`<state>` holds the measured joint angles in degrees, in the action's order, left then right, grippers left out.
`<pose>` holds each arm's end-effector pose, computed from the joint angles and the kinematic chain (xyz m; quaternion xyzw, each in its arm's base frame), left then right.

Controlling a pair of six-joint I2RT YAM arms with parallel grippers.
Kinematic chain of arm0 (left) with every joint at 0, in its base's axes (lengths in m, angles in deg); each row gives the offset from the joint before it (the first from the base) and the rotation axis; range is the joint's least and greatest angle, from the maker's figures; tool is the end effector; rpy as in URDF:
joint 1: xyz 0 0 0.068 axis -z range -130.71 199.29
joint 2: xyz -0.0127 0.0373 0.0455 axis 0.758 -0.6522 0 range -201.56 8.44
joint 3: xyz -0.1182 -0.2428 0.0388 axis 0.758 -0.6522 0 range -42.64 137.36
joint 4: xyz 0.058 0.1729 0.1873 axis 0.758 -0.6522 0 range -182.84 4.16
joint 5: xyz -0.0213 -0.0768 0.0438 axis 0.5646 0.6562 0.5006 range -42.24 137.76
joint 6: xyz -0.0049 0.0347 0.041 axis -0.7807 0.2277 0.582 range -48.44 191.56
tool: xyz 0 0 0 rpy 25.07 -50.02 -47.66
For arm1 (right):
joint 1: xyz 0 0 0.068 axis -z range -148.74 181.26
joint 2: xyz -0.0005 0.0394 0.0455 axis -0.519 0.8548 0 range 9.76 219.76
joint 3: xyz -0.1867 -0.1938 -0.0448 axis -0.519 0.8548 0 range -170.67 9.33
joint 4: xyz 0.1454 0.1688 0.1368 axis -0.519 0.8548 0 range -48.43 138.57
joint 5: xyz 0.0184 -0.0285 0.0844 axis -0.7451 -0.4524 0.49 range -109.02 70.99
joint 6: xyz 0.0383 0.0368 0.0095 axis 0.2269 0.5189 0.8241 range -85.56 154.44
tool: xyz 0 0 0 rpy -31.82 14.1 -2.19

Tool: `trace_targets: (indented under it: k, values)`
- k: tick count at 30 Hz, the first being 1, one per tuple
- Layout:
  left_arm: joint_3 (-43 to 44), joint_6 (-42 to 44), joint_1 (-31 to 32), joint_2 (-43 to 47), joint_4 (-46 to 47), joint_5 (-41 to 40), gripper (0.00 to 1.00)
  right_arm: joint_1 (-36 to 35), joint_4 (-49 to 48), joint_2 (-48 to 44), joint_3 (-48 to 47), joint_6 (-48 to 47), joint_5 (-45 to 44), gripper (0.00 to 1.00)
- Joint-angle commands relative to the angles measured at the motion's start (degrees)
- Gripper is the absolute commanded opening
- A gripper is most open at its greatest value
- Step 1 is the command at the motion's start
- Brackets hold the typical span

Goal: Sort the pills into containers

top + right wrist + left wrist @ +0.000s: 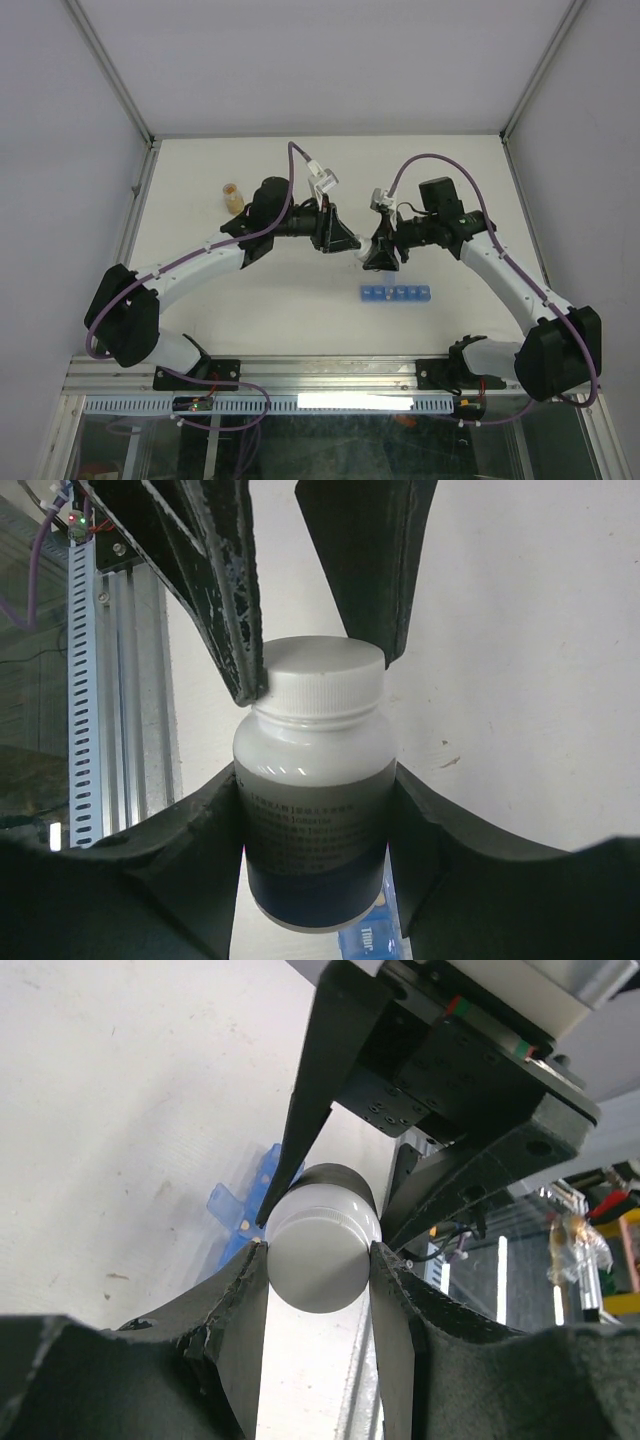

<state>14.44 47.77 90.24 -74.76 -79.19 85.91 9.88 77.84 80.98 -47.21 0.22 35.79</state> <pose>0.2358 -0.2337 0.2876 0.3017 0.7349 -0.5175 0.3180 0.2191 0.1171 0.2859 -0.5263 0.6684 0.3979 0.3433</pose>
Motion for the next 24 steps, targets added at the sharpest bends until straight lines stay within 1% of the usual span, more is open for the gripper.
trace_targets:
  k: [1, 4, 10, 12, 13, 16, 19, 21, 24]
  values:
    - [-0.84, 9.2, 4.13, -0.89, -0.34, 10.26, 0.28, 0.82, -9.93, -2.53, -1.64, -0.2, 5.59, 0.0]
    - [-0.94, 14.93, 4.91, -1.2, -0.07, 11.27, 0.28, 0.82, -9.56, -2.77, -1.25, -1.38, 7.06, 0.0]
    - [-4.09, 30.86, 5.02, 0.91, 0.24, 16.69, 0.3, 0.82, -8.67, -3.32, -1.08, -3.21, 8.48, 0.0]
    - [-5.14, 35.05, 5.06, 3.5, 1.19, 17.98, 0.33, 0.78, -8.33, -3.34, -1.05, -3.82, 9.0, 0.0]
    - [-5.22, 36.27, 5.07, 3.83, 1.9, 18.06, 0.37, 0.81, -8.06, -3.29, -1.08, -4.1, 9.29, 0.0]
    - [-4.05, 36.13, 5.02, 3.72, 3.43, 17.03, 0.51, 0.82, -7.44, -3.41, -1.14, -4.91, 9.89, 0.0]
    - [-2.34, 34.82, 5.03, 3.21, 3.73, 14.96, 0.59, 0.82, -7.01, -3.46, -1.11, -5.55, 10.22, 0.0]
    - [-1.73, 33.75, 5.02, 3.2, 4.23, 14.22, 0.63, 0.82, -6.93, -3.51, -1.16, -5.68, 10.04, 0.0]
    - [-1.74, 31.51, 5.0, 4.17, 5.76, 11.9, 0.72, 0.82, -6.75, -3.45, -1.2, -5.9, 10.21, 0.0]
